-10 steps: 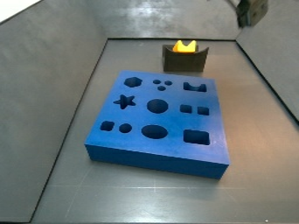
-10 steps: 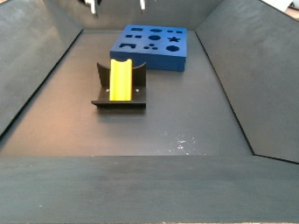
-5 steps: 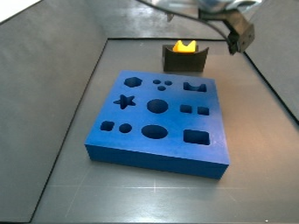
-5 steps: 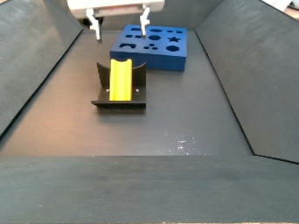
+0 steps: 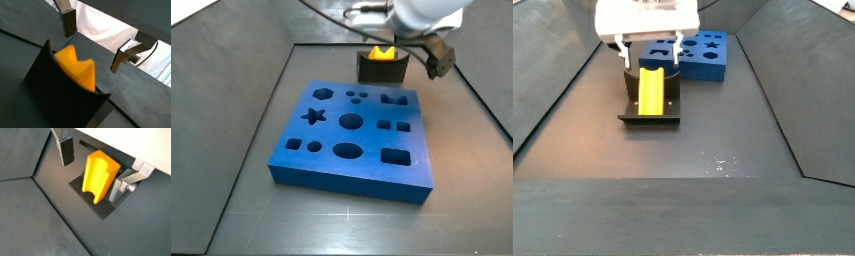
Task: Pick up the arch object. Move up. Place the arch object on the fixture. Regrasp the arch object. Move to above the board. Insert the arch object.
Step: Regrasp the arch object, then move to above the board.
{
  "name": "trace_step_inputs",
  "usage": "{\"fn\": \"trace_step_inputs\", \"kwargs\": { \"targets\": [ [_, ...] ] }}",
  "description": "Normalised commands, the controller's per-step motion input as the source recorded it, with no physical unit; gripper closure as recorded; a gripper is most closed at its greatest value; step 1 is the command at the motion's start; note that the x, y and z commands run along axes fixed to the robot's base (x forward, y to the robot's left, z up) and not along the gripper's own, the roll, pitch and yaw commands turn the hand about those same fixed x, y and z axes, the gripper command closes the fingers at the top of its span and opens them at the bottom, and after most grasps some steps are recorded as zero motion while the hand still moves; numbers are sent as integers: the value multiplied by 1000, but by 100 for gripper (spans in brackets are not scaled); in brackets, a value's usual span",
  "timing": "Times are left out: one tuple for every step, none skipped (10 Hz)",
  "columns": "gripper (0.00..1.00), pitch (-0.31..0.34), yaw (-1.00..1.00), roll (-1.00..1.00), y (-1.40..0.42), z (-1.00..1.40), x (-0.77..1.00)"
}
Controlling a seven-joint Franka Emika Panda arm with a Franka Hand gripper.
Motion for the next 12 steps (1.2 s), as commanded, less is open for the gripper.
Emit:
{"fn": "trace_step_inputs", "kwargs": {
  "targets": [
    [0, -41, -41, 72, 14, -838, 89],
    [0, -23, -38, 70, 8, -686, 83],
    [0, -14, -29, 67, 9, -583, 75],
    [0, -6, -13, 67, 8, -446, 68],
    [0, -4, -7, 65, 6, -377, 72],
    [0, 6, 10, 65, 6, -222, 64],
    [0, 11, 10, 62, 2, -193, 38],
    [100, 0, 0, 0, 0, 0, 0],
    [100, -185, -239, 33, -114, 1000, 253],
    [100, -170, -247, 31, -114, 1000, 248],
    [100, -131, -253, 35, -109, 1000, 236],
    [100, -24, -256, 40, -97, 1000, 211]
  ]
}}
